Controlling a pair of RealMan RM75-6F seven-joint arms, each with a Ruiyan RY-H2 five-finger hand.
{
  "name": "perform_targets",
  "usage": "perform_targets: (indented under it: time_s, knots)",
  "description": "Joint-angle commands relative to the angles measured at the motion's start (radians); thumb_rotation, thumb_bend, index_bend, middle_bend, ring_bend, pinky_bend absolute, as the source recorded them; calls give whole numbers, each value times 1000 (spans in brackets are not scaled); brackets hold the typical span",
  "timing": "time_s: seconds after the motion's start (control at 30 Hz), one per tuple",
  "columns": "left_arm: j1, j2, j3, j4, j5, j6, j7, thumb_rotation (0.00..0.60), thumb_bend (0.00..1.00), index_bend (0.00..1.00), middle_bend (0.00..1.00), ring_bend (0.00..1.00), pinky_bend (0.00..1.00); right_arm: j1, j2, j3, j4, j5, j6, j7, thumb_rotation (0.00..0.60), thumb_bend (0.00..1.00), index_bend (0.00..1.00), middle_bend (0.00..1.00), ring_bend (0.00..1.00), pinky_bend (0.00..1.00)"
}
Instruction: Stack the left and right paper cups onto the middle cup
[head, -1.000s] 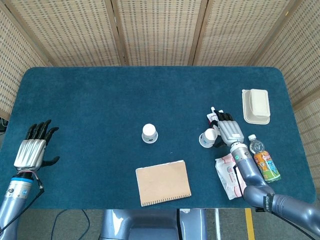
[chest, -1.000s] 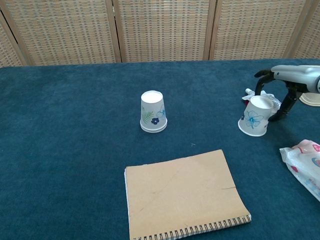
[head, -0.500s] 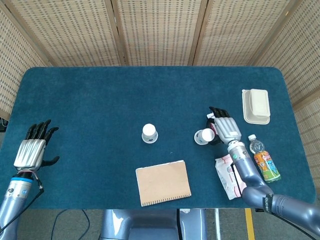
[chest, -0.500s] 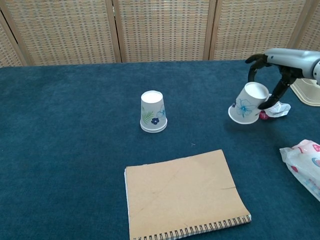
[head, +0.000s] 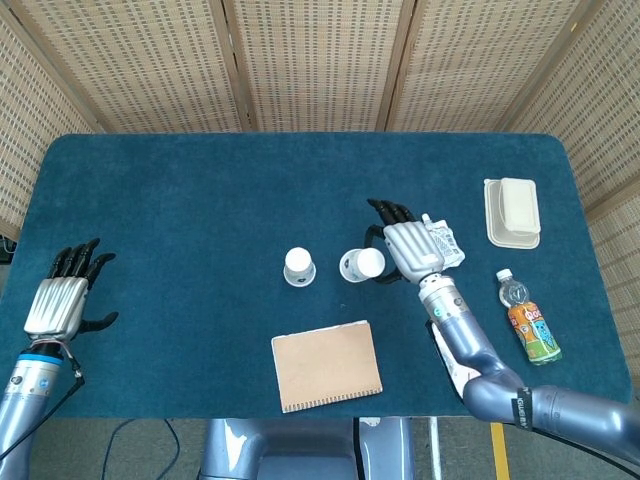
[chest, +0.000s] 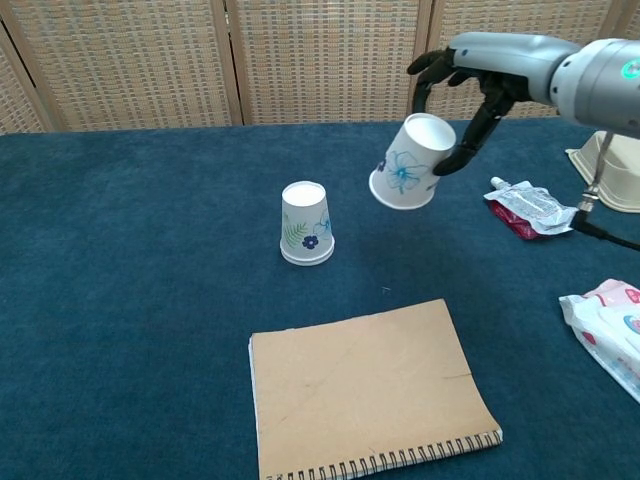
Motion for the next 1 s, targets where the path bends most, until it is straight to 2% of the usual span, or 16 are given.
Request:
perform_targets:
  time_s: [0.03,0.23,0.7,0.8,0.93,1.0]
  knots:
    - [2,3,-2,7,5,-10,-16,600,216,160,0,0,0,47,-51,12,15,38,6,-46,600,133,539,122,0,142]
    - [-7,15,-4,27,8,-63,-77,600,216,161,0,0,0,131,-154,26,93,96,-12,-88,600,133,539,122,0,144]
    - [-11,18,-14,48,6,-102,-117,600,216,162,0,0,0,237,-269,53,265,129,-61,-71,600,132,537,123,0,141]
    - [-14,17,-14,51,3,-114,-118,600,216,162,0,0,0,248,-284,48,283,130,-73,-63,600,129,487,93,0,123]
    - [-16,14,-16,54,-1,-122,-115,600,216,162,0,0,0,252,-292,41,295,144,-72,-66,600,110,351,33,0,107]
    - [-15,14,-17,54,-3,-121,-114,600,216,162,0,0,0,249,-290,39,293,144,-68,-63,600,98,327,25,0,106]
